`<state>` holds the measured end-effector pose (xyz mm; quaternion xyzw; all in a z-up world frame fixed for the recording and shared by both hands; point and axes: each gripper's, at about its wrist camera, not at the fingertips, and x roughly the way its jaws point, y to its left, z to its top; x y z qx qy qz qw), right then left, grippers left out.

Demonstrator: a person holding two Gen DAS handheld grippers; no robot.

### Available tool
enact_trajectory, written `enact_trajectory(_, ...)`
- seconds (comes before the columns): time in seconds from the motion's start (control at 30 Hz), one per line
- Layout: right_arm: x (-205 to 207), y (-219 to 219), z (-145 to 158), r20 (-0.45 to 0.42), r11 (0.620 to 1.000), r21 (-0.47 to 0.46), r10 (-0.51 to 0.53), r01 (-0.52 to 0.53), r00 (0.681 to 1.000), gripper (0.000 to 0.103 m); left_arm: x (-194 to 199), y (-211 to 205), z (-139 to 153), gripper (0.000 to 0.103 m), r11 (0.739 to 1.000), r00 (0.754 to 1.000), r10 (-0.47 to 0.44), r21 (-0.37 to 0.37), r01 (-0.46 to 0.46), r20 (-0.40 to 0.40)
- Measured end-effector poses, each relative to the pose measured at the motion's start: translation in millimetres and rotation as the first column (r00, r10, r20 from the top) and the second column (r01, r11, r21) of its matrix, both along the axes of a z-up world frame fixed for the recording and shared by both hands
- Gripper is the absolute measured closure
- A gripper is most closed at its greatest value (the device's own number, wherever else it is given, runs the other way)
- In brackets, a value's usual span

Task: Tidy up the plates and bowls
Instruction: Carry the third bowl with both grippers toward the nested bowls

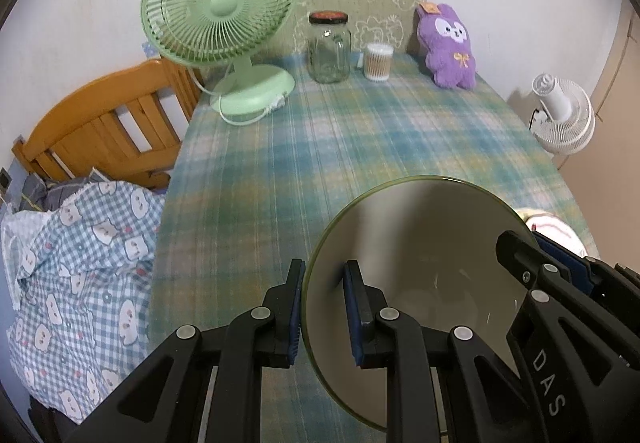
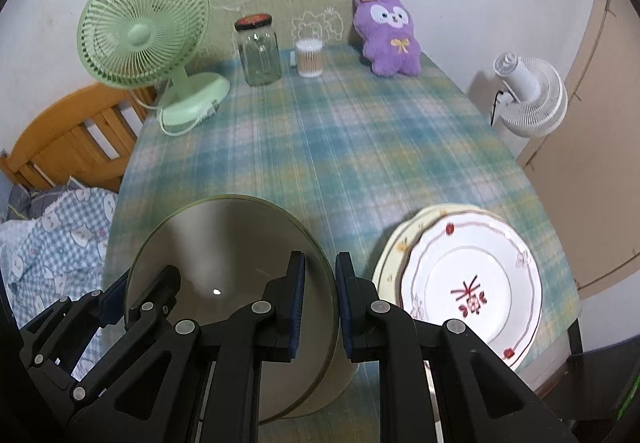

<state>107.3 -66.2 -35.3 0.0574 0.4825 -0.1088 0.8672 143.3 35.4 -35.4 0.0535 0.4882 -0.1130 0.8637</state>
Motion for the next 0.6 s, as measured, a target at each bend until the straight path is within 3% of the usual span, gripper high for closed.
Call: enact_trajectory(0.6,-7,-9,-33,-0.078,1.000,-0.001,-0.031,0.031,0.996,0.084,-7,-8,-31,0.086,1.000,0.995,-0.026,0.005,0.026,-0.093)
